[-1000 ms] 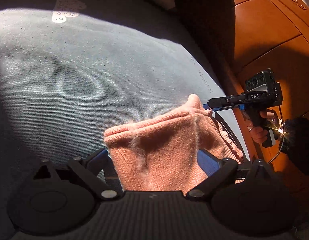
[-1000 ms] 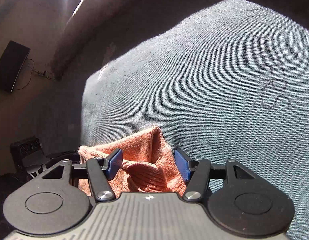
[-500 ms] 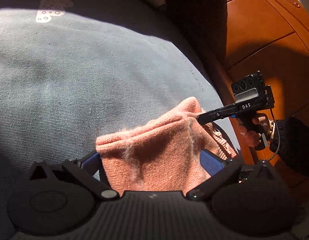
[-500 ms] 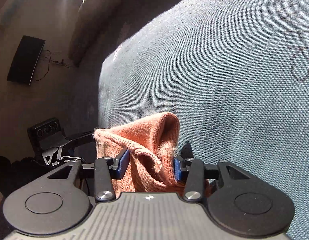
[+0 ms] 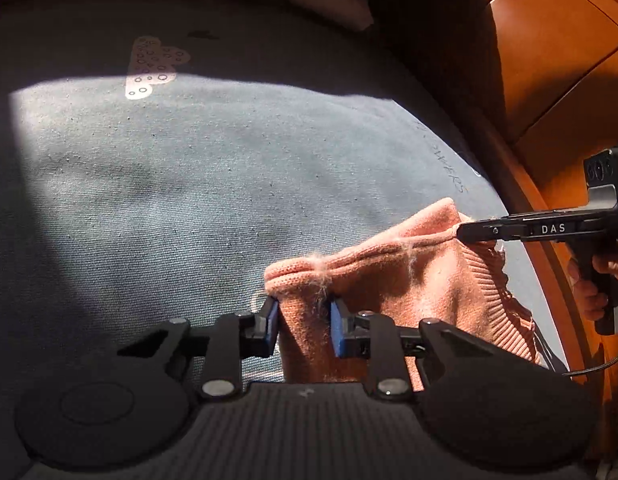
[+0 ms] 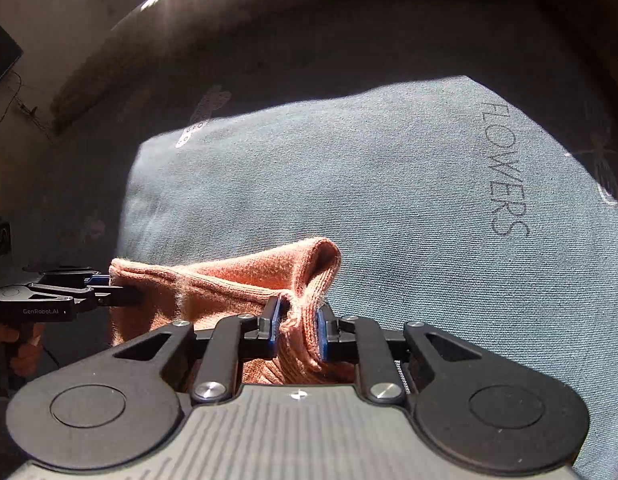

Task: Fold clothes

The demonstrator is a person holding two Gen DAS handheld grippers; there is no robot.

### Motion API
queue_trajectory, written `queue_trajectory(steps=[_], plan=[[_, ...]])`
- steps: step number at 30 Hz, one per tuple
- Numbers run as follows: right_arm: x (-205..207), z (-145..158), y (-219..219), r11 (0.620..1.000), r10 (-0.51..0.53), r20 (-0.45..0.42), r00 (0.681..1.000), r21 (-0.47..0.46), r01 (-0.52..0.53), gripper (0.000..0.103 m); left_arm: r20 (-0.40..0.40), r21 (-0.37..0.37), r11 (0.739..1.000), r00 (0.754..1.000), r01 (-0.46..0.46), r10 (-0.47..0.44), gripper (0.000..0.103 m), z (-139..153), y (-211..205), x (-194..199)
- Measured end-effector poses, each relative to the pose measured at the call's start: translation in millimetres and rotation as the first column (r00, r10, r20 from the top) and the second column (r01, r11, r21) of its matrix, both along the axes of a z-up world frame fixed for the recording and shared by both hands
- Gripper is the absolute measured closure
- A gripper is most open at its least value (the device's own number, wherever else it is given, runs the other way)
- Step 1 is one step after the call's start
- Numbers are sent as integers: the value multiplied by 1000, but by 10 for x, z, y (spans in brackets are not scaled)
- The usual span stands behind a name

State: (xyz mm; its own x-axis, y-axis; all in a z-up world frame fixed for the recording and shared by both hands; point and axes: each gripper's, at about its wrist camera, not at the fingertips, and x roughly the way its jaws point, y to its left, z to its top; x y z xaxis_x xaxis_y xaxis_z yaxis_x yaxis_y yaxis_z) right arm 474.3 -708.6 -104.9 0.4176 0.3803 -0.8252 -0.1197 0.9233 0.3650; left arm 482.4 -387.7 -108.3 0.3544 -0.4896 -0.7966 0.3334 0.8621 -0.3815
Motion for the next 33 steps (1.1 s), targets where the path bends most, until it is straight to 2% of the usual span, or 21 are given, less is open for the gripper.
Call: queue_trajectory(steps=[2, 3, 4, 6, 9, 13, 17, 21, 23, 25, 27, 29, 31, 33], plan=[[70, -184, -58, 993, -86, 4, 996, -80, 86, 83, -22, 42, 999, 1000, -11, 12, 73, -43, 11, 4], [68, -201, -148, 988, -137, 12, 990, -64, 138, 80, -18, 35, 999, 1000, -13, 14, 70, -19, 41, -13], [25, -133, -183, 985, -163, 31, 986, -49, 164, 79, 11, 49, 999, 1000, -11, 11, 67, 34, 64, -45], [-68, 9, -235, 978, -206, 71, 976, -23, 208, 79, 105, 117, 993, 994, 0, -13, 52, 176, 77, -119], [-261, 281, -50, 992, -119, 122, 985, -36, 124, 79, 206, 174, 981, 971, 83, -119, 42, 332, -46, -211], [-371, 270, 423, 993, 74, 113, 991, -103, -62, 79, 273, 213, 943, 911, 257, -310, 41, 353, -387, -330], [-342, 89, 662, 988, 120, 124, 985, -111, -106, 79, 246, 182, 943, 915, 279, -318, 40, 195, -462, -247], [-177, -120, 633, 992, 63, 130, 990, -118, -47, 79, 219, 149, 942, 919, 300, -327, 39, 37, -536, -163], [-153, -90, 615, 994, 36, 140, 989, -103, -21, 79, 208, 124, 951, 929, 284, -304, 40, 106, -476, -151], [-182, 29, 601, 994, 14, 179, 984, -113, 7, 76, 248, 141, 950, 919, 277, -305, 37, 206, -421, -206], [-191, 109, 583, 992, -14, 211, 977, -119, 39, 67, 244, 166, 947, 919, 275, -309, 30, 179, -396, -210], [-114, 54, 569, 989, -26, 194, 981, -139, 54, 63, 222, 182, 945, 925, 271, -308, 30, 107, -377, -187], [21, -156, 532, 985, -48, 130, 990, -158, 69, 63, 211, 167, 952, 933, 258, -290, 30, 42, -343, -152], [-9, -139, 473, 988, -72, 132, 989, -125, 89, 65, 209, 155, 957, 939, 244, -273, 30, 67, -318, -129]])
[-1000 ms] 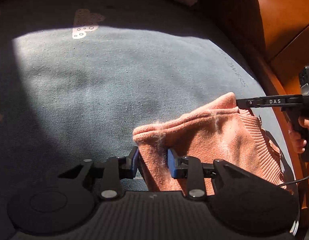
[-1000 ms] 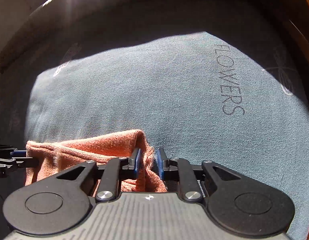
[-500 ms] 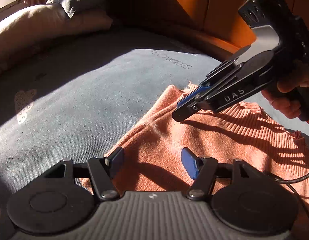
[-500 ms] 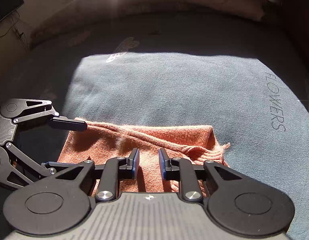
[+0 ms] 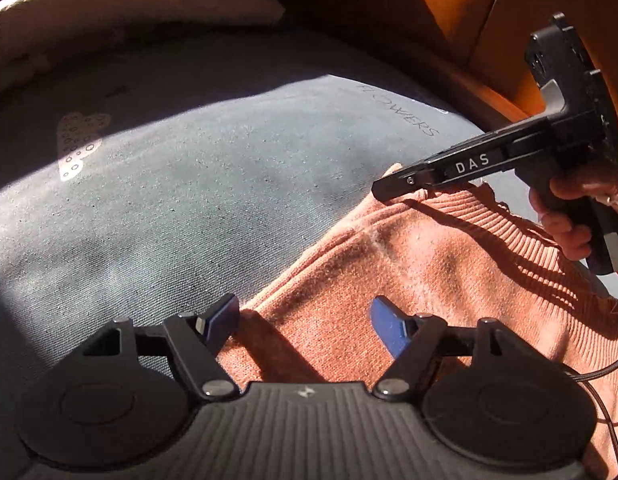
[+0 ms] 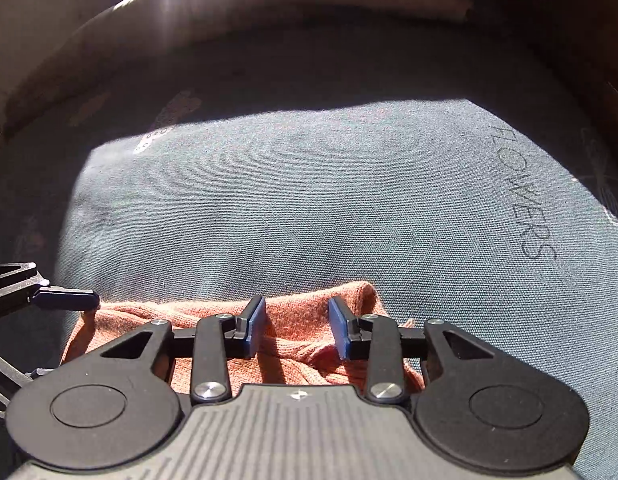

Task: Fold clothes

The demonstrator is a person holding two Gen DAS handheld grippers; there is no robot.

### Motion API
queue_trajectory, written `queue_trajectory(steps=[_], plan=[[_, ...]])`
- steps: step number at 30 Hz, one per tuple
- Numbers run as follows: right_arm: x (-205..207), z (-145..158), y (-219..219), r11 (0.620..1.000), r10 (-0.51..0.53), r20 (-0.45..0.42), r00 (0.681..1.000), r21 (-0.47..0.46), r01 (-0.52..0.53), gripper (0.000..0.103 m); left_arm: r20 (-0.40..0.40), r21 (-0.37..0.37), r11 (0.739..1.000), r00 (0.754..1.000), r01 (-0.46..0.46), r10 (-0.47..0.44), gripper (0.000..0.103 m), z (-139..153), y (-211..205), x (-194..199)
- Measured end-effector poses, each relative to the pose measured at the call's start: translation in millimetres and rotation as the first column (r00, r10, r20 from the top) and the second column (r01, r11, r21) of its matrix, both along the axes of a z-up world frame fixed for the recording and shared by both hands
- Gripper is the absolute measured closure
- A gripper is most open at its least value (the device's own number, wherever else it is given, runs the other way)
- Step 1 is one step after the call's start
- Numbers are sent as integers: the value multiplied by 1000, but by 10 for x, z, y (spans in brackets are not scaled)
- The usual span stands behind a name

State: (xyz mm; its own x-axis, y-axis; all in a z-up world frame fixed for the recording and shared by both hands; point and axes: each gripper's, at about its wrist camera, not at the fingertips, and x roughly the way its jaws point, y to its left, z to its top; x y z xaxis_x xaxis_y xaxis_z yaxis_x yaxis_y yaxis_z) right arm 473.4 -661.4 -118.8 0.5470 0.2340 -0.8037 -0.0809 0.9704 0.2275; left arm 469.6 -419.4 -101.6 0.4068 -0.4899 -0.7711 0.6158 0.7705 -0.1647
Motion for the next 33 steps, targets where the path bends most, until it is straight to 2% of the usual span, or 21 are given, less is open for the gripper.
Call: queue_trajectory(steps=[3, 6, 8, 11, 13, 15, 16, 17, 20, 24, 28, 31, 33], plan=[[-123, 171, -65, 999, -24, 15, 1000, 30, 24, 64, 14, -10, 1000, 1000, -6, 6, 30, 93, 44, -34], [-252, 339, -117, 998, -41, 27, 999, 57, 40, 61, 41, 24, 999, 999, 35, -35, 30, 135, 34, -133], [-391, 408, -35, 999, 11, 14, 1000, 51, -11, 57, 46, 57, 997, 997, 54, -57, 30, 96, 21, -180], [-500, 306, 100, 996, 77, -56, 995, 40, -75, 55, 61, 132, 991, 997, 39, -48, 28, -23, 8, -188], [-543, 144, 125, 997, 77, -106, 991, -20, -79, 55, 48, 166, 986, 998, 18, -26, 25, -77, 15, -142], [-586, 113, 39, 997, 55, -97, 994, -45, -59, 55, 15, 139, 990, 1000, -19, 17, 25, -49, 80, -80], [-594, 147, -38, 999, 10, -95, 995, -46, -14, 55, 14, 132, 991, 1000, -29, 27, 26, -16, 100, -78], [-607, 205, -105, 997, -50, -92, 994, -67, 44, 55, 26, 136, 990, 999, -28, 24, 26, 26, 101, -99], [-693, 374, -212, 991, -118, -84, 989, -74, 112, 54, 47, 131, 991, 999, -9, 3, 26, 158, 86, -186], [-874, 503, -84, 997, -24, -116, 993, 64, 32, 48, 47, 139, 989, 998, 43, -49, 26, 258, -36, -341], [-1119, 342, 134, 992, 20, -210, 978, 129, 7, 47, 39, 150, 985, 995, 84, -91, 26, 307, -92, -544], [-1391, 228, 185, 995, -19, -235, 972, 87, 40, 48, 31, 158, 981, 992, 114, -121, 26, 339, -125, -702], [-1579, 285, 218, 998, -50, -229, 972, 27, 57, 48, 26, 164, 977, 990, 134, -140, 26, 361, -147, -807]])
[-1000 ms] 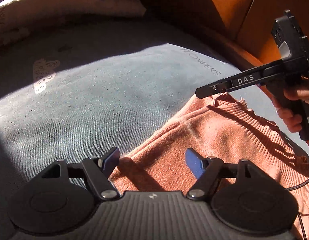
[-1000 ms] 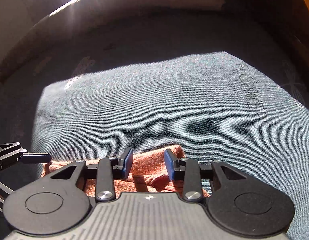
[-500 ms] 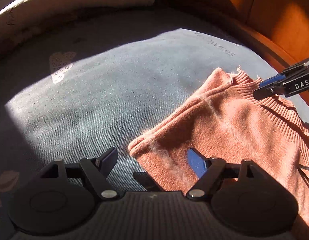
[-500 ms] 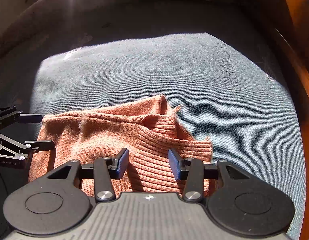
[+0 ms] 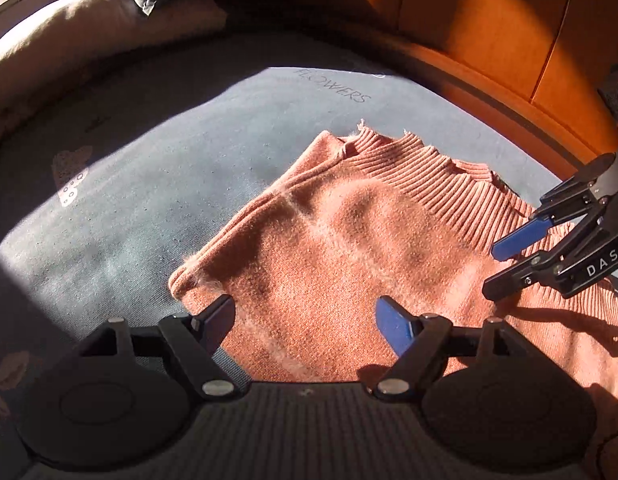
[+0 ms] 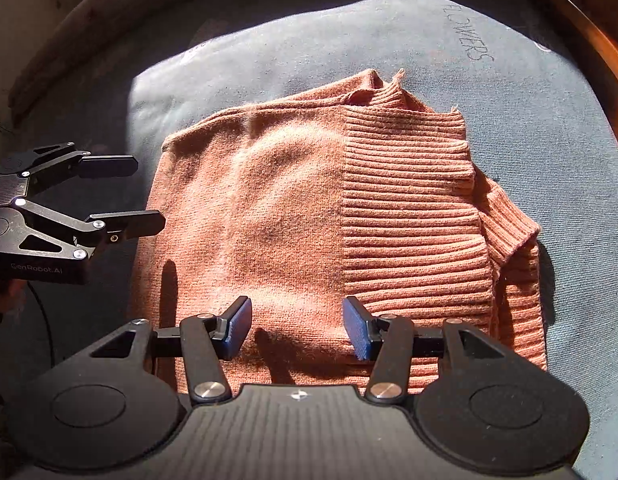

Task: Fold clothes

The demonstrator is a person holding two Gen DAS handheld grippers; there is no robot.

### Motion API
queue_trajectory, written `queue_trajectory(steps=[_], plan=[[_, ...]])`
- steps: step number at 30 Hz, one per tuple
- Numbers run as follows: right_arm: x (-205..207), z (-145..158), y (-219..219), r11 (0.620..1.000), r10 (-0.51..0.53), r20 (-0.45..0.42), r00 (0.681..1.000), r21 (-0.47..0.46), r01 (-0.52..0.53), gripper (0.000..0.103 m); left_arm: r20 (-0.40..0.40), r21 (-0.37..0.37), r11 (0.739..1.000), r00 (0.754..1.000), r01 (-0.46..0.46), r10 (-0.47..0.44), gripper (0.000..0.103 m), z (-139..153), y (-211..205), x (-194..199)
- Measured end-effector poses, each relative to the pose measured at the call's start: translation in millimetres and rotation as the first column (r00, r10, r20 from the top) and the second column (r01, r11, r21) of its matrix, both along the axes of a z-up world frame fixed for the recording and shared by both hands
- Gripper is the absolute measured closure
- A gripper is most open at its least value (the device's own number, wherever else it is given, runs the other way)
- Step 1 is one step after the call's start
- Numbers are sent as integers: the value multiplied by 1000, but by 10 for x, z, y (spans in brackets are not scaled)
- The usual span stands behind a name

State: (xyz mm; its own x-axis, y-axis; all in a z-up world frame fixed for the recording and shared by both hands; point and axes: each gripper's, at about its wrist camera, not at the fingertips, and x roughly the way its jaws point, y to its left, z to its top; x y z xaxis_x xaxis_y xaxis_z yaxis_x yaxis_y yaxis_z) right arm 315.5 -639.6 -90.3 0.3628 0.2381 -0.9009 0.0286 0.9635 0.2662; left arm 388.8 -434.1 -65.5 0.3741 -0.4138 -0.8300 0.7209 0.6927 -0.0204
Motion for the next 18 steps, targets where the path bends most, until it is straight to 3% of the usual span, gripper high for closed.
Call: queue_trajectory(steps=[3, 8, 11, 18], plan=[[-272, 89, 50, 996, -25, 11, 1000, -81, 26, 46, -7, 9, 1000, 1000, 30, -30, 26, 32, -33, -158], [-317, 160, 284, 999, -3, 112, 994, -45, 8, 41, -32, 15, 999, 999, 37, -37, 26, 65, -92, -364], [-287, -8, 435, 995, 37, 100, 994, -91, -28, 41, -36, 24, 998, 998, 56, -56, 25, 89, -124, -461], [-1048, 50, 251, 992, -67, 64, 996, -100, 73, 39, -31, 40, 985, 986, 168, -167, 25, 85, -221, -826]])
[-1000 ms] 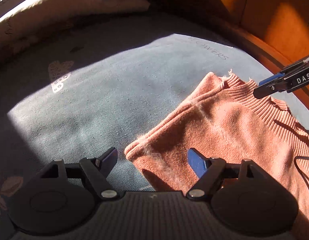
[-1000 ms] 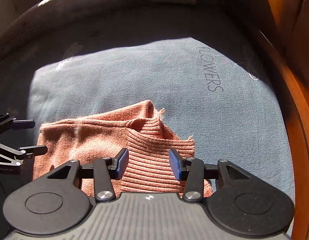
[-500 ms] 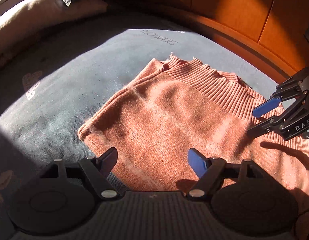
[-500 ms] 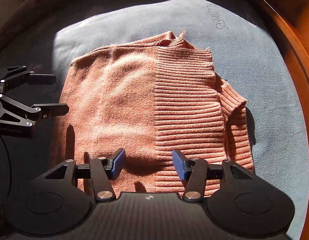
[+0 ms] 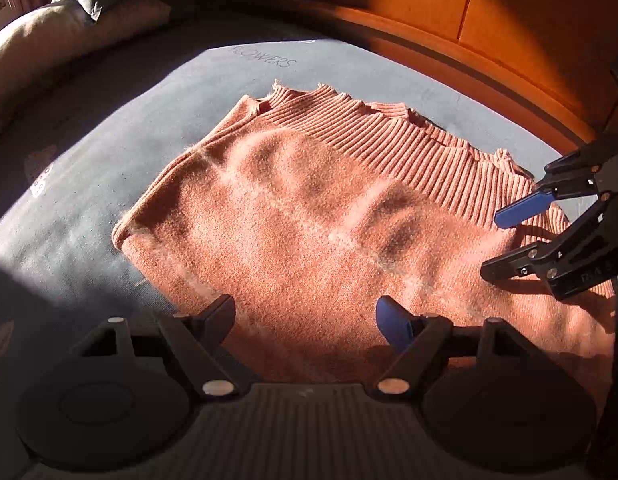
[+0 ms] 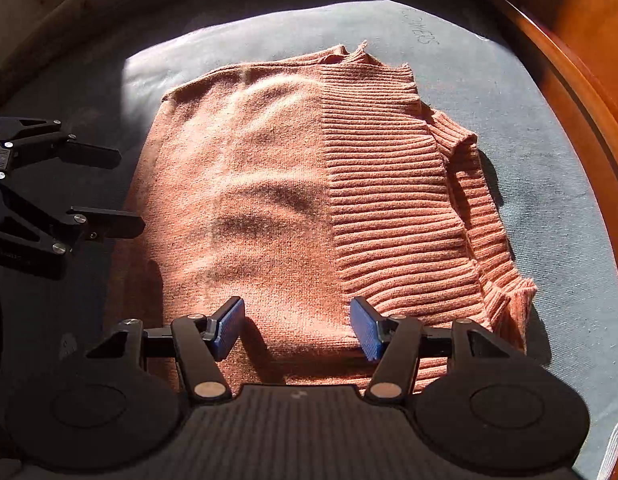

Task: Fold clothes

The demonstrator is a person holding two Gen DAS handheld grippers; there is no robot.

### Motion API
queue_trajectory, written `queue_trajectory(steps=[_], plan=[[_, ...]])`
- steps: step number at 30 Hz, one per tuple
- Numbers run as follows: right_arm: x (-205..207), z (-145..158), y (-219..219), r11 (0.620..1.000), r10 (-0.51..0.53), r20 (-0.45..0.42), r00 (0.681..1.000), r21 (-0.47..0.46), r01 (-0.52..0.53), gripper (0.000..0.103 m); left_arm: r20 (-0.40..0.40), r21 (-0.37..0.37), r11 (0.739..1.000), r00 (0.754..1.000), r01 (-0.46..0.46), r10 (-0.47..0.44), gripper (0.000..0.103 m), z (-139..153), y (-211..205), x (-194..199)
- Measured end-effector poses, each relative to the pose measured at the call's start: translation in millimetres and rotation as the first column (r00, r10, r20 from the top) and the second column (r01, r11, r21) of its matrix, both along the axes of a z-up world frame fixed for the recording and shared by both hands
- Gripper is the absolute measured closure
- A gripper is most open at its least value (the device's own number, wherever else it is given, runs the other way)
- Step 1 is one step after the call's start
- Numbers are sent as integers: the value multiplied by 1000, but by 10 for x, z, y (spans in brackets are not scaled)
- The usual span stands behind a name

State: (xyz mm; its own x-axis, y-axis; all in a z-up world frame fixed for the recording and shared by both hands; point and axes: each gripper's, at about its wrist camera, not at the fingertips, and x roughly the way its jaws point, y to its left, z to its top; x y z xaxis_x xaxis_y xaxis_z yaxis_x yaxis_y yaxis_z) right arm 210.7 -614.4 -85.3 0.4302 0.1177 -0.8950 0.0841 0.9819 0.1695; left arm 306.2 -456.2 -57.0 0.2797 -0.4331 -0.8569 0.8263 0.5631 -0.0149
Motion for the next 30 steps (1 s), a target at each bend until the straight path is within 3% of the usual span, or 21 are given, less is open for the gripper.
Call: queue_trajectory(steps=[7, 12, 20, 24, 30], plan=[[-482, 22, 116, 998, -64, -60, 996, 10, 65, 34, -12, 2, 992, 992, 125, -125, 25, -35, -155, -423], [-795, -5, 134, 991, -133, -87, 987, -8, 132, 34, -8, -4, 969, 969, 247, -247, 25, -87, -285, -710], [-1117, -35, 194, 976, -219, -148, 964, -37, 216, 29, -31, 1, 941, 941, 337, -337, 25, -175, -317, -917], [-1189, 9, 175, 955, -295, -139, 945, -60, 289, 29, -56, -34, 879, 877, 476, -477, 25, -162, -254, -1227], [-1233, 101, 85, 932, -360, -125, 925, -95, 350, 29, -86, -92, 756, 751, 648, -655, 25, -145, -157, -1667]])
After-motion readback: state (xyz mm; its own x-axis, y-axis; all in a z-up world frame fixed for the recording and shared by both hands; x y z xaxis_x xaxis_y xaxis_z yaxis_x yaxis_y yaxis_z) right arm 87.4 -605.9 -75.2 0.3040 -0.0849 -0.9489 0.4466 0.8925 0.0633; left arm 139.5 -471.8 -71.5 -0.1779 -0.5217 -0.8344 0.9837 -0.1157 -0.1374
